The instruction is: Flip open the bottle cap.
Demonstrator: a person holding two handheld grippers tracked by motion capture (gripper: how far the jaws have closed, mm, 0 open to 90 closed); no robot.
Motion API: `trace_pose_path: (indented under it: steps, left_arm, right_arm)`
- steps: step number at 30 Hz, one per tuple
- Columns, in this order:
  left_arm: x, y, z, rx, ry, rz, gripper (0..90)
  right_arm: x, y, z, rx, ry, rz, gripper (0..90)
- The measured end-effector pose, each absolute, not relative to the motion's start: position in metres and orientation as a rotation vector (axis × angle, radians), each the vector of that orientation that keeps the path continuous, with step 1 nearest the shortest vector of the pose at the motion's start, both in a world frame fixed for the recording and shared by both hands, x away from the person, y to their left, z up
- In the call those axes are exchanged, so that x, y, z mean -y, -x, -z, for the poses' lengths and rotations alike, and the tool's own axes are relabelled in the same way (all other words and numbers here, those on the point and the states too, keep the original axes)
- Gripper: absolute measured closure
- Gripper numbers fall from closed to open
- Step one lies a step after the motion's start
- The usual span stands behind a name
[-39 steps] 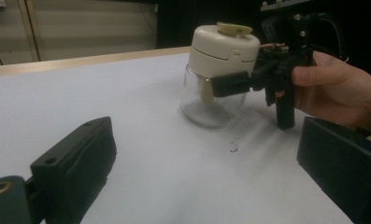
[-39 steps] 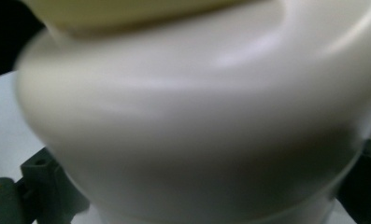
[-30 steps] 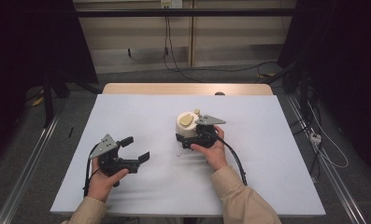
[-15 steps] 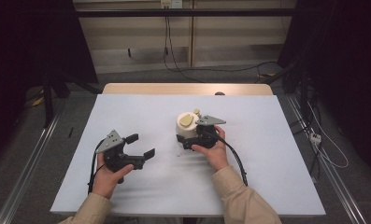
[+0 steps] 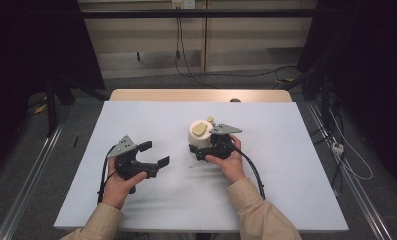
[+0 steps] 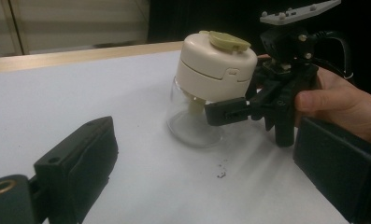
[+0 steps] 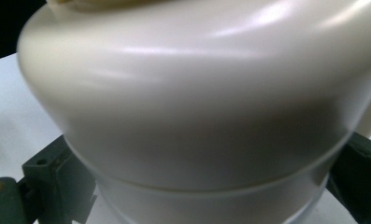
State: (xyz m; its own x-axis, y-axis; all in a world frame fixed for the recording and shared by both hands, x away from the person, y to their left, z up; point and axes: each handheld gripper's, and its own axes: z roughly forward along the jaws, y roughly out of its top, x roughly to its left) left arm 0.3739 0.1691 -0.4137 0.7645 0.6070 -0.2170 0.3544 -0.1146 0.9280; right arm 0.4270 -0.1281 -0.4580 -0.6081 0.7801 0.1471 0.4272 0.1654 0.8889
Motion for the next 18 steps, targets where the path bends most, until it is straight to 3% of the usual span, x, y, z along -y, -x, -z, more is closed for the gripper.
trace_pose_path:
  steps: [11,18]
  left_arm:
    - [-0.160,-0.381,0.412,-0.772,-1.744,-0.259,7.7]
    - [-0.150,-0.388,0.409,-0.776,-1.770,-0.257,13.3]
  right_arm:
    - [0.130,-0.425,0.458,-2.115,-1.155,-1.418,2.3]
    - [0.130,-0.425,0.457,-2.124,-1.152,-1.417,2.3]
